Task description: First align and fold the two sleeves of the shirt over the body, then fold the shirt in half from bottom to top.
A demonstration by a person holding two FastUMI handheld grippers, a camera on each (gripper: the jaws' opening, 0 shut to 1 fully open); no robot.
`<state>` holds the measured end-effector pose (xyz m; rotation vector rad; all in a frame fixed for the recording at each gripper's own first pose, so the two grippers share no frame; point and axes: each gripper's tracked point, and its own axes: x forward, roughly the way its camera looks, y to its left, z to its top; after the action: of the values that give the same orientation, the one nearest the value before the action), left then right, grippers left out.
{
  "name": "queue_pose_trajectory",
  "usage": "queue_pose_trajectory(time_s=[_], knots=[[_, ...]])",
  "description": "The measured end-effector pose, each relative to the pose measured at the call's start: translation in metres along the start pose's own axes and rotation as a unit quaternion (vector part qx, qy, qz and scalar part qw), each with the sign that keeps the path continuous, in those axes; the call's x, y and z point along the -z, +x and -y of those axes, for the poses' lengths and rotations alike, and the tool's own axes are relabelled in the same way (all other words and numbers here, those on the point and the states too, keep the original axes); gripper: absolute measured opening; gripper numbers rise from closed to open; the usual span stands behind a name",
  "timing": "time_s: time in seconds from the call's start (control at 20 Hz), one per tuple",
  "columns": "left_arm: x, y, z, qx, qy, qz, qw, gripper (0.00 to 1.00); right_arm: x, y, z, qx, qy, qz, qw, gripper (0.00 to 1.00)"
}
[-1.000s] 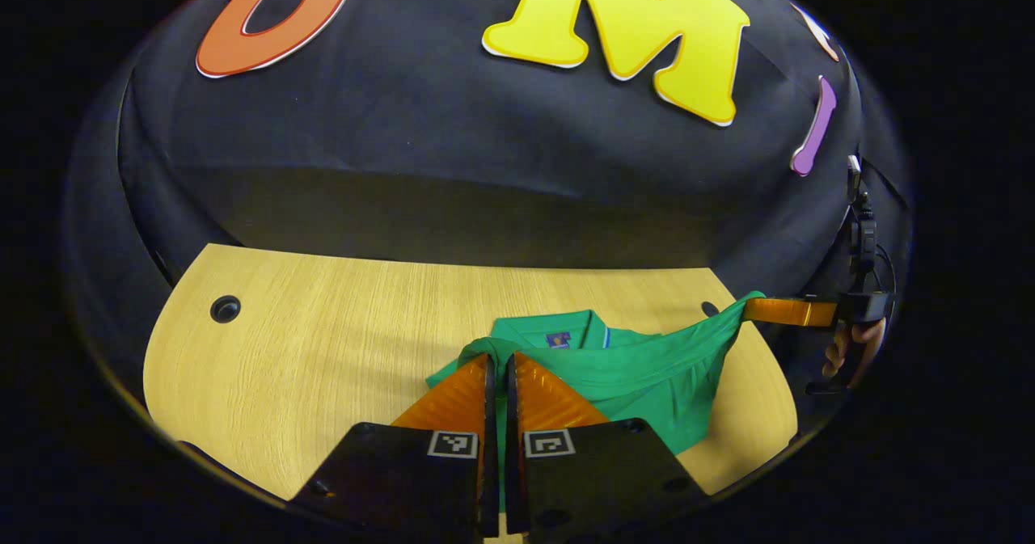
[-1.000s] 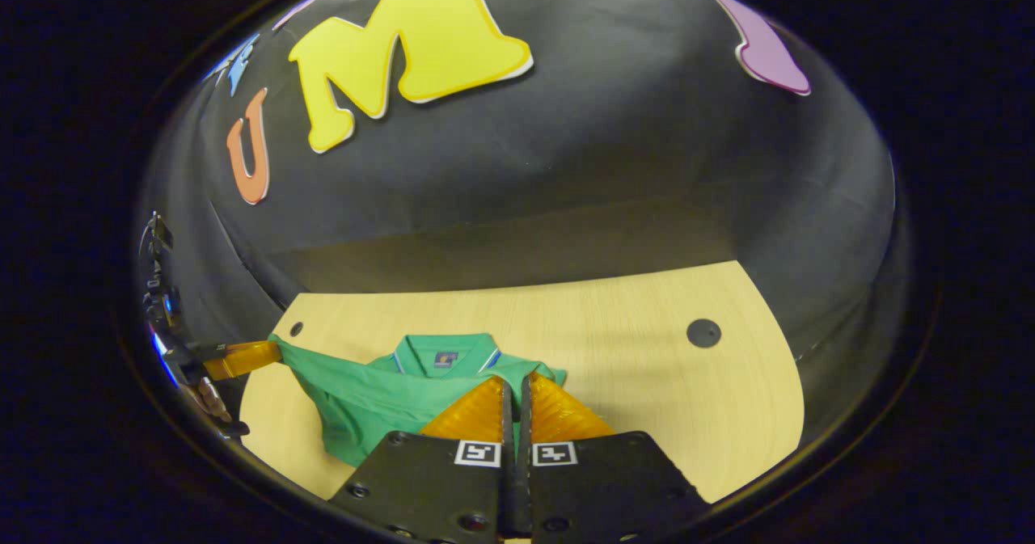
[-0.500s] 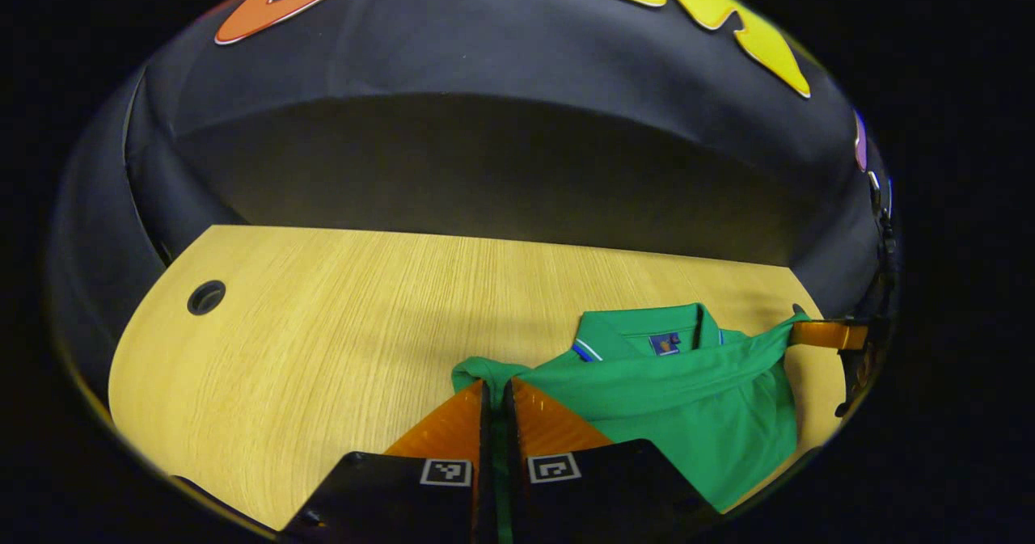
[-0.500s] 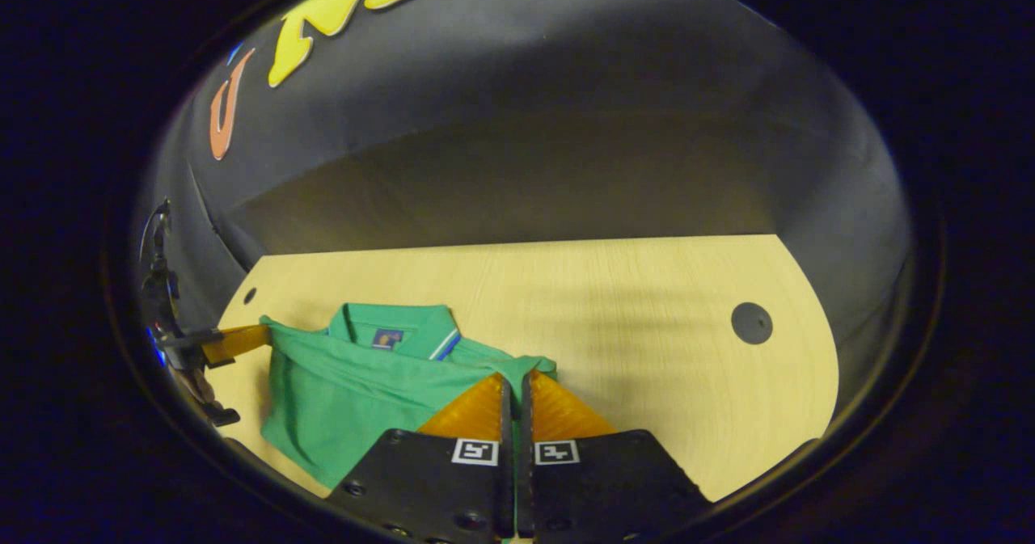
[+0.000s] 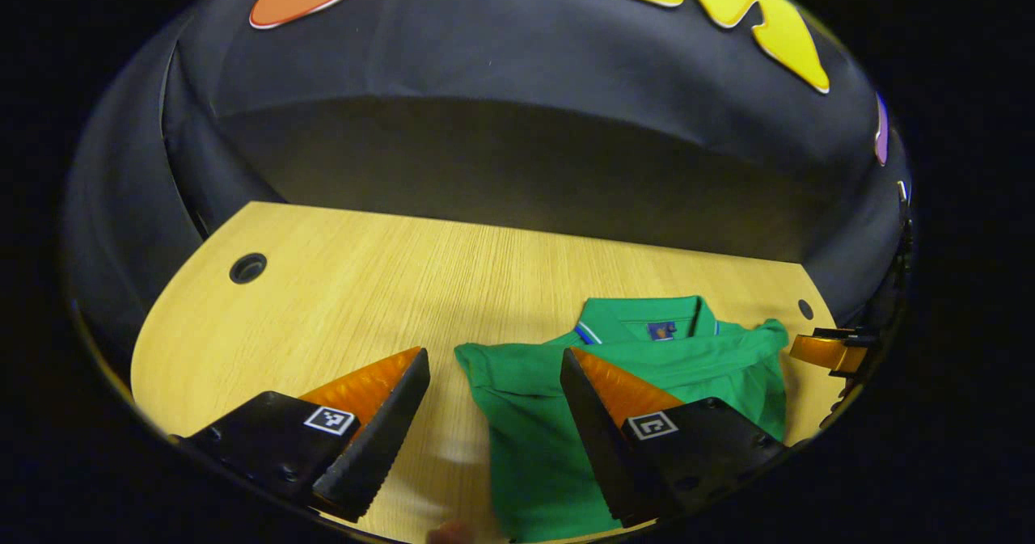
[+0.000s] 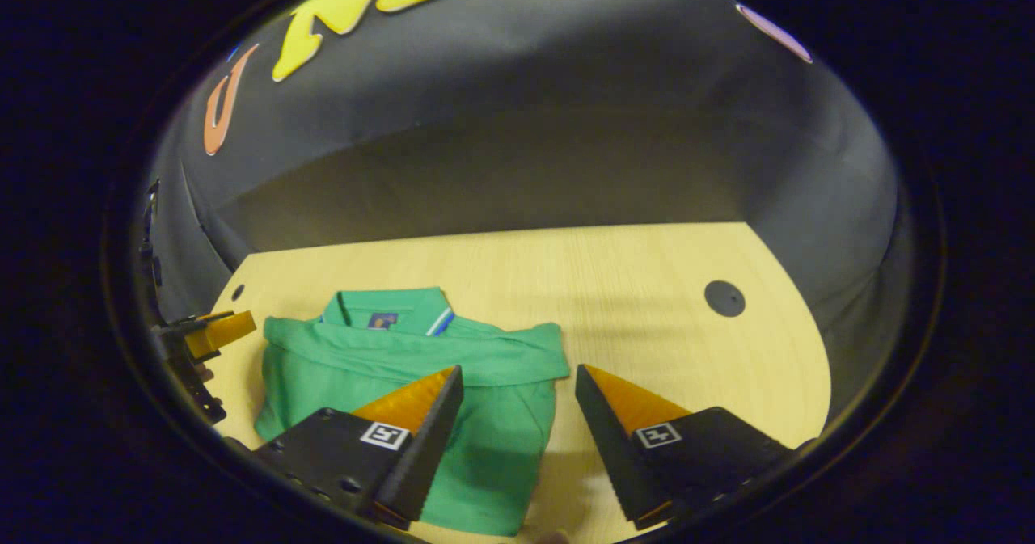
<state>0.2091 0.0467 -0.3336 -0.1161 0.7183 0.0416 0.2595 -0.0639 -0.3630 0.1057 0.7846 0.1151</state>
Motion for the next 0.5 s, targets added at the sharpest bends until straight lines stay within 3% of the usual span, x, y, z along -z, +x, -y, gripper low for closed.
queue_pose_trajectory(time_s=[0.05,0.1,0.35,0.4,0.5], knots=[[-0.010,-0.013,0.005,0.004,0.002,0.013,1.000,1.00,-0.009,-0.017,-0.009,0.001,-0.002,0.020,1.000,0.98],[-0.021,-0.029,0.009,0.006,0.004,0.029,1.000,1.00,-0.017,-0.038,-0.017,0.005,-0.005,0.039,0.999,0.99],[-0.084,-0.133,0.037,0.011,0.020,0.132,0.991,1.00,-0.058,-0.160,-0.056,0.000,-0.022,0.148,0.989,0.96],[-0.092,-0.156,0.042,0.014,0.030,0.152,0.988,1.00,-0.063,-0.187,-0.059,0.003,-0.022,0.170,0.985,0.92],[-0.105,-0.203,0.049,0.018,0.044,0.186,0.981,1.00,-0.069,-0.238,-0.069,0.007,-0.023,0.207,0.978,0.96]])
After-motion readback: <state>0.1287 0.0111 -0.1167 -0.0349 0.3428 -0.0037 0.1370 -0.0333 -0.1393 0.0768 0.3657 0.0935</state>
